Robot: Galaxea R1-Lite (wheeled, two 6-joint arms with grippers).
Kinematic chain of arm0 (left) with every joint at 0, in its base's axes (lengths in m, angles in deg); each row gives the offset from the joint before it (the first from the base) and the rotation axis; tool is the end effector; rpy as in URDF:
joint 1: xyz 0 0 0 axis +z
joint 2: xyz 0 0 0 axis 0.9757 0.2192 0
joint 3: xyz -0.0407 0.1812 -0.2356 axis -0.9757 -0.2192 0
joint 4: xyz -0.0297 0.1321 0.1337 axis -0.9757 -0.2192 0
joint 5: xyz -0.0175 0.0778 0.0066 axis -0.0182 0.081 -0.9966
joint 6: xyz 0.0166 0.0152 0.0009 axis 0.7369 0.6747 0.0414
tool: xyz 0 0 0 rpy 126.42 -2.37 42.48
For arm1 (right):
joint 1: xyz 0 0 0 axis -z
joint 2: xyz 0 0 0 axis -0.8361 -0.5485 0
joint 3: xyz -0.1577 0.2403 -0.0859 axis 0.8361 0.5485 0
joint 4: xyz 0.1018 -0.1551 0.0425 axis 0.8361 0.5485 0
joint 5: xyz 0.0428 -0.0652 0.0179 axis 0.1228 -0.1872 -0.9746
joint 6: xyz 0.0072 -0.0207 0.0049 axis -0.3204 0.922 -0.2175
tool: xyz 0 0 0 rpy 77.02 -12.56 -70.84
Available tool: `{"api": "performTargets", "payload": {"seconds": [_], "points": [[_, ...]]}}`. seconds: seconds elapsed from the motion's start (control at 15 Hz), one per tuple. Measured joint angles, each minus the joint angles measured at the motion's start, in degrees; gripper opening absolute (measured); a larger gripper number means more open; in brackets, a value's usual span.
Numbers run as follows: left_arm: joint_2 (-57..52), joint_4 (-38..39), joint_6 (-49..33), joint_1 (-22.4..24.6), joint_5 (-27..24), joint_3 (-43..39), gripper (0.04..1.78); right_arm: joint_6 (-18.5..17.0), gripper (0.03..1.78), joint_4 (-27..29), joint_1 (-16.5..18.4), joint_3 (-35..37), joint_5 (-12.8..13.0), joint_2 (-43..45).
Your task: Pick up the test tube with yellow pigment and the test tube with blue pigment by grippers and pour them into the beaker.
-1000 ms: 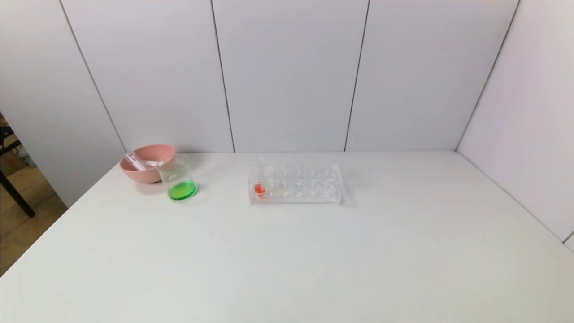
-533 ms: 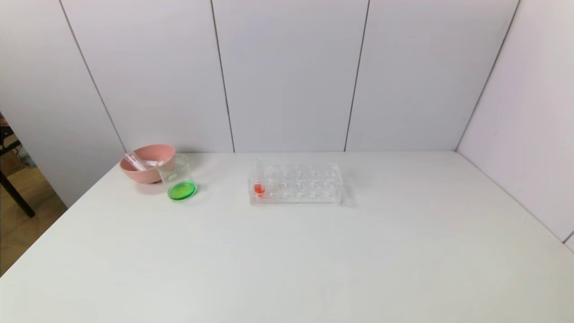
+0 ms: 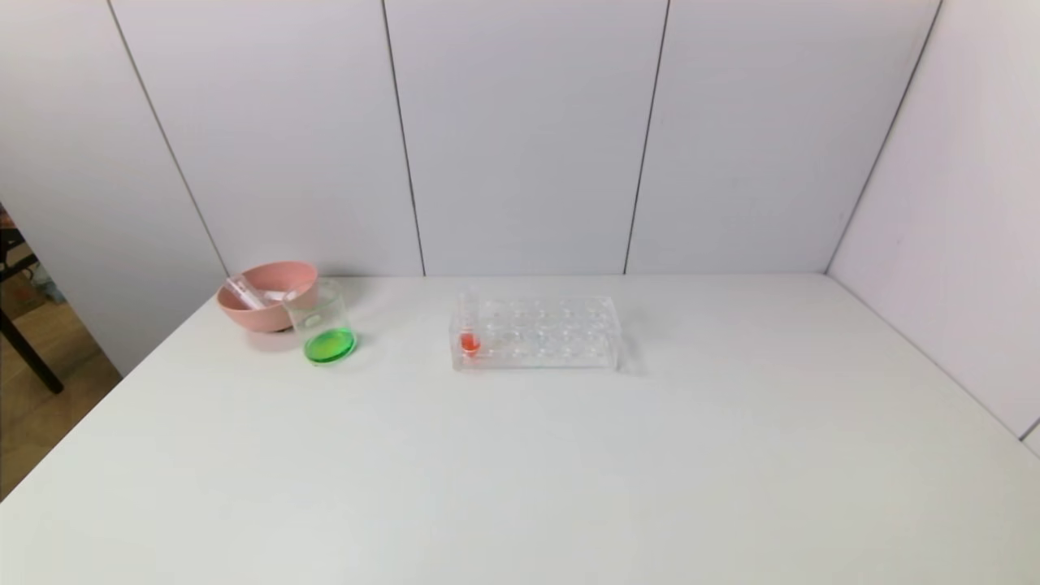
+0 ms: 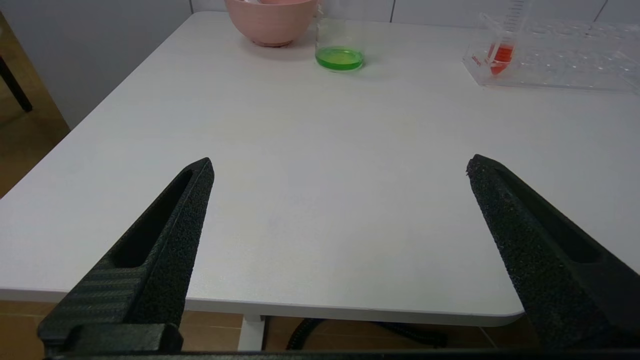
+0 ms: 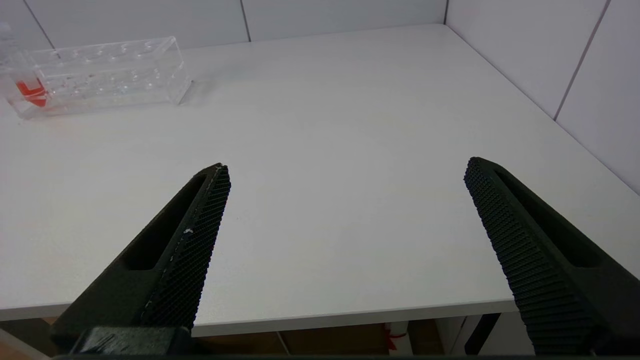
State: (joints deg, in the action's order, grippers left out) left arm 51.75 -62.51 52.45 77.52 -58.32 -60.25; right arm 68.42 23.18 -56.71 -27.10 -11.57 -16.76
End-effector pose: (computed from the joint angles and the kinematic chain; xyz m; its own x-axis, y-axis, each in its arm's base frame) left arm -0.0228 0.0006 0.0768 0.9993 0.0341 0.0127 -0.0328 0.9952 -0.0921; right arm -0.0226 -0.0008 0.0759 0.9993 -0.0387 0.0018 0.0383 0.9947 0.0954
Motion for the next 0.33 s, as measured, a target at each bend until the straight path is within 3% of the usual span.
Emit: {"api": "performTargets", "payload": {"seconds": [0.33], "points": [[0.00, -0.02, 0.01, 0.02, -0.02, 0.00, 1.76, -0.01, 1.71, 0.00, -0.02, 0.00, 0.00, 0.01]]}}
